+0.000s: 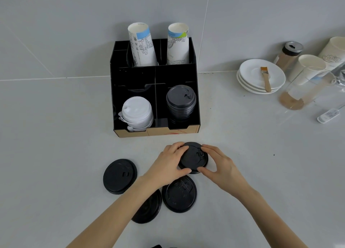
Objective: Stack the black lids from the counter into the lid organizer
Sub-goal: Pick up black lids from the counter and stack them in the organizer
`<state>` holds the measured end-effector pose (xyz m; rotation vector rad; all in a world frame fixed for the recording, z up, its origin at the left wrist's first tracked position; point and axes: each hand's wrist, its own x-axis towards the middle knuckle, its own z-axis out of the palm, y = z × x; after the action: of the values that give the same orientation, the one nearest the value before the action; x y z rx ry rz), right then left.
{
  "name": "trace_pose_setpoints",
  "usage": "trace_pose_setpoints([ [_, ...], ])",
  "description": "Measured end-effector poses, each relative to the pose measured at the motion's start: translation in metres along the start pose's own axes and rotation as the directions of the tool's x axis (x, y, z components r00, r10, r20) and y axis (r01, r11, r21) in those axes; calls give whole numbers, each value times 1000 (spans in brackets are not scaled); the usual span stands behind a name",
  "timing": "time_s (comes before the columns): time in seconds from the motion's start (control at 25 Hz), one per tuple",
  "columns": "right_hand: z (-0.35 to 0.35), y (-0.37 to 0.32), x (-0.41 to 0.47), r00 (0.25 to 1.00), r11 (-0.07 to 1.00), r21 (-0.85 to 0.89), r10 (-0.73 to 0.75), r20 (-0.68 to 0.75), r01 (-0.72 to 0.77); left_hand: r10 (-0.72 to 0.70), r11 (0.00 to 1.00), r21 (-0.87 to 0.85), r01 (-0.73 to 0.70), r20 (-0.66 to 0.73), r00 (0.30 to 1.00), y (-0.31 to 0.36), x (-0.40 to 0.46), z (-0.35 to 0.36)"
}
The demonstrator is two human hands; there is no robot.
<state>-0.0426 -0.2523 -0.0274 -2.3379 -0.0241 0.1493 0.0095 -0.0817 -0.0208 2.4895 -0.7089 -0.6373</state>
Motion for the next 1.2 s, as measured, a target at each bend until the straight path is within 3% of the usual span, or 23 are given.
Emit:
trace_pose_setpoints([
  [0.28, -20, -25, 13, 994, 996, 37, -84, -76, 87, 77, 994, -71, -88, -150, 986, -1, -4, -44],
  [0.76, -51, -60, 66, 966, 988, -51, -155, -209, 147, 55, 991, -90, -97, -389, 920, -3, 18, -100],
  [1.2, -46, -70, 118, 947, 998, -34, -55, -318, 46, 50, 994, -74, -84, -381, 923, -16, 66, -128],
])
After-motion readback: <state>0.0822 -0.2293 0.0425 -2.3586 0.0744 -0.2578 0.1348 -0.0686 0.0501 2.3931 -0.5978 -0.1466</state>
